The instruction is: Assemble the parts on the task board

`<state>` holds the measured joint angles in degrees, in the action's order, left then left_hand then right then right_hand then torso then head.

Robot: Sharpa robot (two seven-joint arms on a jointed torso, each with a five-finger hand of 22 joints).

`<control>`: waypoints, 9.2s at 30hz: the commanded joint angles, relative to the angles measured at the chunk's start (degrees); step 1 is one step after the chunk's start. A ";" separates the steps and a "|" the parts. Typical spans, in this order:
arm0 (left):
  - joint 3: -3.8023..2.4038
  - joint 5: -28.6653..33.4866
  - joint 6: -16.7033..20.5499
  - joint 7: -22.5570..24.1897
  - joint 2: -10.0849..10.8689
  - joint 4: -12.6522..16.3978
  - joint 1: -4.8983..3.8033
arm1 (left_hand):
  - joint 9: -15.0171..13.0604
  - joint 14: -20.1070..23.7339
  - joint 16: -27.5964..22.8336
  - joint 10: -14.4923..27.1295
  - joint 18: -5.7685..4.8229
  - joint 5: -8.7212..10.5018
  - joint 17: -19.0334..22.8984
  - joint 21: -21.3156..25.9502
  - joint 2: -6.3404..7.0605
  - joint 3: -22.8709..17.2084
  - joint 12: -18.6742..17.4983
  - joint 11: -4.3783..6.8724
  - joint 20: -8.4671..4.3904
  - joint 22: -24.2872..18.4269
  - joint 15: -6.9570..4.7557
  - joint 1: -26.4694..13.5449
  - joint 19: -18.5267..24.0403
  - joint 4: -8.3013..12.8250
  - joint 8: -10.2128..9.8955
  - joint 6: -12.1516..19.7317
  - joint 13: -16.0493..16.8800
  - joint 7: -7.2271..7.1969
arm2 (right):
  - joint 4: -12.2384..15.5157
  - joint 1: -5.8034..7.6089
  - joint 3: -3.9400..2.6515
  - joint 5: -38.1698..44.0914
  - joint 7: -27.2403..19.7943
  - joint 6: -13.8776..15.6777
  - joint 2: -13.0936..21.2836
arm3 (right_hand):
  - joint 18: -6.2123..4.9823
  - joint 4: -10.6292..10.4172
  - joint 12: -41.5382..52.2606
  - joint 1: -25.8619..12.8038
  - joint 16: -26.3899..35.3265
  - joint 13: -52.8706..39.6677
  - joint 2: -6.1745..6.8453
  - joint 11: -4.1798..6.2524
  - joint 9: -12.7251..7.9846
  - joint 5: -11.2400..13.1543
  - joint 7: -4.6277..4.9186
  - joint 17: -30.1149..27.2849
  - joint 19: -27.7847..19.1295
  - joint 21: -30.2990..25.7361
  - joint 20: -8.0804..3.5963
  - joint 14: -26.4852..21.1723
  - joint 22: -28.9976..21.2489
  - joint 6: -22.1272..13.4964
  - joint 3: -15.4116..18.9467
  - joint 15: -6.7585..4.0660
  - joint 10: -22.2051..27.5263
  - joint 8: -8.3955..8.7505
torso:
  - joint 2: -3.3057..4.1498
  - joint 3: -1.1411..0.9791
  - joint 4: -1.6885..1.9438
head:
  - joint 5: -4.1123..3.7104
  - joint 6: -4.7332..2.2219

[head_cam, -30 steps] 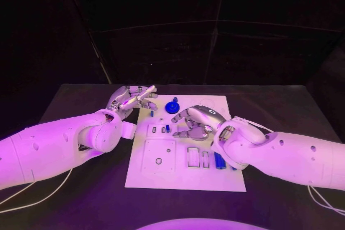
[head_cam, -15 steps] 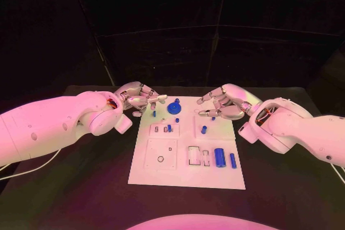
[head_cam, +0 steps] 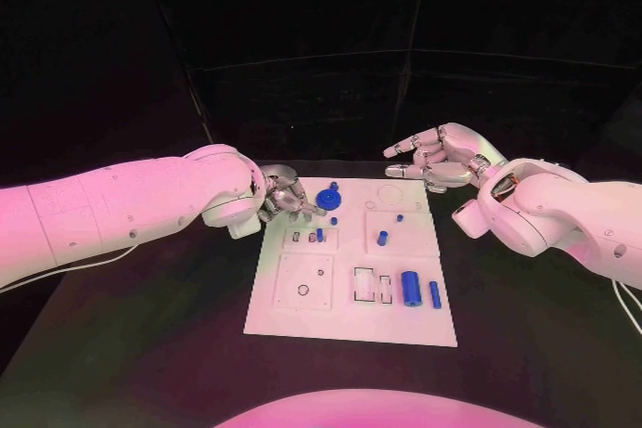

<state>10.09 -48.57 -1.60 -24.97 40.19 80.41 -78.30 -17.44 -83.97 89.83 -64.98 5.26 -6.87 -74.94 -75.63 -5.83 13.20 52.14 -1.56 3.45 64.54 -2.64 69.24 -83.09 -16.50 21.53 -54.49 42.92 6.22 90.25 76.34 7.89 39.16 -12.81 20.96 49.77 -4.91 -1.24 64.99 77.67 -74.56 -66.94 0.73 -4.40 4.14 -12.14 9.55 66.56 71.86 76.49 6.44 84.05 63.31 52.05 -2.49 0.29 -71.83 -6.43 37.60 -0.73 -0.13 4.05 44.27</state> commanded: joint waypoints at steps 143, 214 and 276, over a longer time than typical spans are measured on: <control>2.52 -11.12 8.35 -4.95 -3.37 0.91 1.55 | -16.52 -6.03 0.17 -5.44 -1.88 -0.75 -15.06 -4.74 9.89 -52.71 8.93 1.87 -1.26 8.55 -1.34 0.74 -1.30 16.22 13.12 5.08 10.85 -2.08 | -6.86 0.17 -0.03 -2.08 -0.73 -2.41 -4.08 | -1.01 -0.29 0.37 -0.16 1.03 0.02 -0.32 0.09 -0.01 -2.09 -0.12 -0.06 0.33 -1.24 -0.28 0.85 -0.75 -0.46 1.39 -0.44 -0.36 -1.28 | 0.18 0.04 0.09 | 0.56 3.33; 2.50 -10.25 0.30 -8.48 -5.12 -1.37 3.31 | -18.92 -6.03 0.17 -8.59 -2.02 -2.66 -15.06 -5.06 12.19 -55.78 11.36 2.90 -1.98 9.39 -2.17 -3.93 -1.69 16.85 15.42 3.50 13.29 -3.33 | -7.48 0.16 -0.03 -2.08 -0.75 -2.92 -4.48 | -1.02 -0.40 0.42 -0.30 1.13 0.03 -0.39 0.12 -0.01 -1.84 -0.16 -0.11 0.38 -1.30 -0.29 0.87 -0.80 -0.47 1.57 -0.46 -0.40 -1.36 | 0.23 -0.03 0.02 | 0.73 4.50; 0.74 -8.97 3.95 -8.92 -4.16 -1.73 2.01 | -20.98 -6.03 0.17 -10.18 -2.55 -1.91 -15.06 -6.32 12.49 -24.11 14.22 4.00 -3.06 12.36 -3.19 -16.47 -2.73 -0.01 13.83 -0.60 16.32 -4.78 | -8.85 0.14 -0.02 -2.08 -0.92 -2.88 -4.62 | -1.22 -0.38 -0.35 -0.26 2.06 0.76 -0.42 0.13 -0.03 -1.81 -0.17 -1.24 -0.20 -1.94 -0.31 0.60 -1.83 -0.59 1.73 -0.48 0.21 -1.40 | 0.19 0.02 0.11 | 0.35 4.25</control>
<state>10.97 -58.47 1.49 -34.35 35.89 78.37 -76.10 -38.35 -83.95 89.82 -75.64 3.53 -8.96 -74.91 -82.04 6.94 -11.15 66.34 2.44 0.83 74.93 -5.53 52.47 -84.08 -16.51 35.57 -54.78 59.42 1.44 81.44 76.38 7.92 37.26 -13.14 18.28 45.19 -5.80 -1.59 64.93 77.87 -72.67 -66.23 0.51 -4.41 4.16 -14.33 9.36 65.38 72.08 74.87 6.24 84.04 61.54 51.86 -1.19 0.30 -71.85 -7.54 37.73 -0.67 -0.03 4.38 48.53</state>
